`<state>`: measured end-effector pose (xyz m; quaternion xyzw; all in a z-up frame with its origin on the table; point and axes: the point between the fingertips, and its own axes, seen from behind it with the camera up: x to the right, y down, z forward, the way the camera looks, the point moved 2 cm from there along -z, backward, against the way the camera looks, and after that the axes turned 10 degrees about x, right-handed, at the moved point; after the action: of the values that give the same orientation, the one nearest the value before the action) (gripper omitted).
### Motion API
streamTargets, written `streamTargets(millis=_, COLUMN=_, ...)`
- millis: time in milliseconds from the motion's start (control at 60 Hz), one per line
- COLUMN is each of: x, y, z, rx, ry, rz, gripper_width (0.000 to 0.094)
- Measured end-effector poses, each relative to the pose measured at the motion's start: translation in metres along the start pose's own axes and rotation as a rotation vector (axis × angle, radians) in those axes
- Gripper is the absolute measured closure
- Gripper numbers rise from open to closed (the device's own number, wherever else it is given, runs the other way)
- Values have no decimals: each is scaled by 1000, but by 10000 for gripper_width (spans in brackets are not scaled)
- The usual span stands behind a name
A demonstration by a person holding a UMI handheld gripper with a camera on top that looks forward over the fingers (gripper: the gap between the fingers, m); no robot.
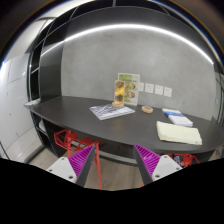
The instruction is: Fold towel
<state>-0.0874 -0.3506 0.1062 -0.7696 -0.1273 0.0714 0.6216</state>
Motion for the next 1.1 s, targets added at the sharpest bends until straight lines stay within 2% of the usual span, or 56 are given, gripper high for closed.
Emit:
streamTargets(millis=117, x=36, y=3, z=14, rx=-11, ry=50, rz=14, gripper_width=141)
streamTargets(millis=250, x=113, y=7, z=53, rx=-26, ry=143, rz=-1, gripper_width=143)
streamTargets(millis=350, x=175, y=16, z=100, rx=-11, ry=207, rz=-31, gripper_width=149)
streamTargets(millis=450, x=234, y=33, z=155, rx=-40, ry=264, rz=-72, gripper_width=174)
streamTargets(millis=567, x=279, y=44, z=208, rx=-63, ry=282, rz=-96, gripper_width=225)
streamTargets(millis=633, x=288, y=52, z=227, rx=-79, ry=258, rz=-98, gripper_width=310)
streamTargets(millis=667, x=290, y=58, z=234, rx=-93, ry=241, rz=-100, gripper_width=428)
streamTargets(millis=683, x=291, y=62, z=236, rx=-99, ry=230, rz=-100, gripper_width=428)
streamTargets(millis=717, x=289, y=62, z=241, rx=-83, ry=202, rz=-93, gripper_width=553)
streamTargets(millis=750, x=289, y=63, z=243, rx=-73, ry=187, rz=-85, gripper_width=618)
streamTargets(millis=767, x=291, y=64, z=243, rx=-69, ry=185, rz=-84, gripper_width=694)
streamTargets(millis=783, x=292, y=64, z=243, rx=-64, ry=184, rz=-85, gripper_width=732)
streamTargets(millis=800, x=294, y=65, z=243, rx=-61, ry=184, rz=-89, gripper_width=726)
streamTargets(millis=817, x=295, y=65, z=243, rx=-57, ry=184, rz=-94, gripper_width=808)
streamTargets(millis=833, x=296, y=65, z=243, rx=-50, ry=184, rz=-98, gripper_width=831)
streamTargets(millis=900, x=295, y=65, z=244, rx=-17, ry=170, rz=-108, gripper_width=893)
streamTargets(millis=967, x=294, y=63, z=244, rx=6, ry=161, rz=-103, gripper_width=918)
streamTargets(millis=1100, x=296, y=51, z=237, rx=16, ry=114, rz=-39, gripper_width=926)
